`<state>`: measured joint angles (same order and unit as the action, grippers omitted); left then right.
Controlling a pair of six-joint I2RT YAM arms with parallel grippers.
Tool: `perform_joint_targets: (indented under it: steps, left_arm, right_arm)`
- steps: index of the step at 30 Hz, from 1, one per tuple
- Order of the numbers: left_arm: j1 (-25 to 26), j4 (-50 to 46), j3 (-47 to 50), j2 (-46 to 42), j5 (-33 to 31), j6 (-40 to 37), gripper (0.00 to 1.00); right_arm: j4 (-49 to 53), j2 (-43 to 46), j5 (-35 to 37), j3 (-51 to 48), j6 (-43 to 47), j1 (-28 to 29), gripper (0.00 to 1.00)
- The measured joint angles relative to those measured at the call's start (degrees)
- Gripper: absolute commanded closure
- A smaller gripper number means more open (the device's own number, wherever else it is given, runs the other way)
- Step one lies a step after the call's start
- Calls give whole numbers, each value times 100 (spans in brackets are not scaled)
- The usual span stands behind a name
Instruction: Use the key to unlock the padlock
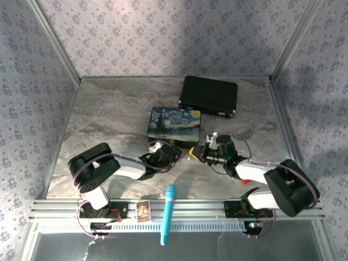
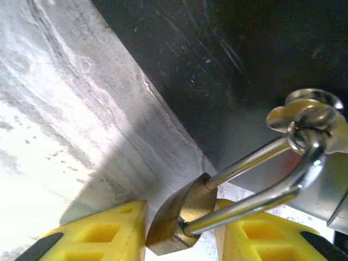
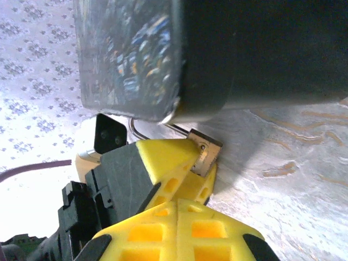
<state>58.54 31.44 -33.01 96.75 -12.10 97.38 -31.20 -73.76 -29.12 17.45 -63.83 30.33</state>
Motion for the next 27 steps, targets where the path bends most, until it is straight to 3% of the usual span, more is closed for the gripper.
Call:
perform_joint_targets:
  steps: [3,6,9,14,27]
  left_arm:
    - [46,-138,17,-173,-127,-17,31]
    - [140,-387,111,-608,-382,-28,17]
    - [313,-752,247,-1215,-754,-118,20]
    - [588,-726,334,-2057,-1255,-409,38]
    - [761,715,710,-1934,-1375,-525,55]
  right_arm:
    - [402,247,105,46,197,9,100]
    - [629,330,192,98,293,9,100]
    - [723,356,328,173,306,52,100]
    - [621,586,717,260,118,321,100]
    - [-13,708,1674,691,-433,1078,100]
